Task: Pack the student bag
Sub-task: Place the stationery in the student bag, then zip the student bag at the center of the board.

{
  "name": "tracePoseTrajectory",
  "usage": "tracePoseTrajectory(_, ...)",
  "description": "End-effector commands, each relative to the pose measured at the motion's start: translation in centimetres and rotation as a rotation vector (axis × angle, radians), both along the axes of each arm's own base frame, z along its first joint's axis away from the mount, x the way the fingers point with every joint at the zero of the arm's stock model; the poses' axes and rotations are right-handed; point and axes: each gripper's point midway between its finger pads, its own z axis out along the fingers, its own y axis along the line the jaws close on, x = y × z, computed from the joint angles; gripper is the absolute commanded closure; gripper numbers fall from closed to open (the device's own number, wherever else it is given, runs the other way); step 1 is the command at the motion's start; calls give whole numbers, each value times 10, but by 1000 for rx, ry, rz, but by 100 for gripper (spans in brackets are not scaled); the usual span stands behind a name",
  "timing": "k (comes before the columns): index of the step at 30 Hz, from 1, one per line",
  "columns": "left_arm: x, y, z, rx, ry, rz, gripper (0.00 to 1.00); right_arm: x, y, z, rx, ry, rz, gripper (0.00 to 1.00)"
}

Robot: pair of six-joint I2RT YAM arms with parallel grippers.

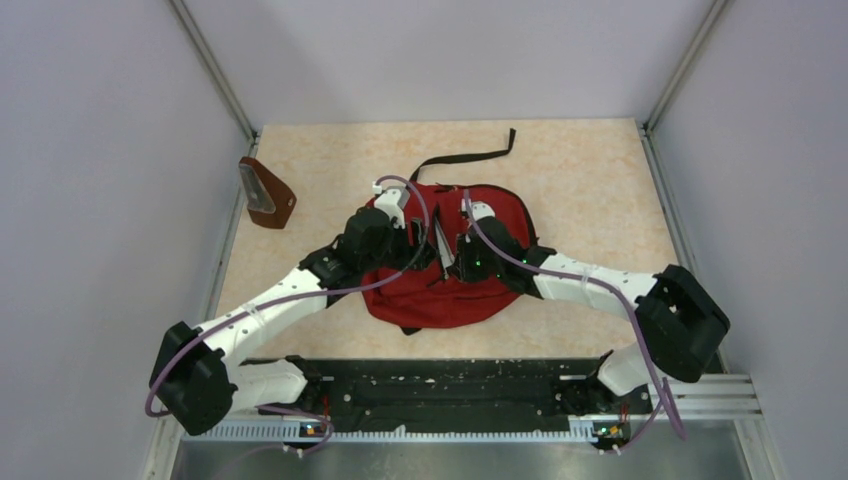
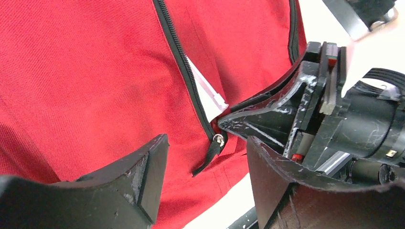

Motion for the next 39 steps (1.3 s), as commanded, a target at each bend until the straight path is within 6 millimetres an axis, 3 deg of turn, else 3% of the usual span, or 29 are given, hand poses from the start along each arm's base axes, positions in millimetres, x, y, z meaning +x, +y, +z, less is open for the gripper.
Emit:
tracePoseTrajectory(1, 4, -5, 6, -31, -26, 9, 34, 6, -22, 22, -48, -62, -105, 92)
tracePoseTrajectory(7, -2, -5, 2, -29, -34, -28, 34, 5, -38, 31, -42, -85, -176, 94)
tracePoseTrajectory(10, -7, -6, -1, -28, -49, -66, 34, 6, -40, 39, 14, -111, -210, 100)
tracePoseTrajectory(18, -42, -31, -16, -9, -60, -282, 35, 3, -26, 89, 269, -220, -189, 100)
tracePoseTrajectory(23, -53, -47, -25, 55, -108, -333, 34, 1, -33, 91, 235, -228, -190, 60)
tracePoseTrajectory(27, -48, -50, -34, 107, -111, -319, 34, -7, -42, 84, 202, -242, -162, 39)
tracePoseTrajectory(32, -43, -52, -48, 225, -124, -291, 35, -18, -50, 79, 200, -276, -113, 32)
tracePoseTrajectory(39, -38, -63, -50, 234, -159, -280, 51, -28, -60, 65, 176, -275, -94, 31)
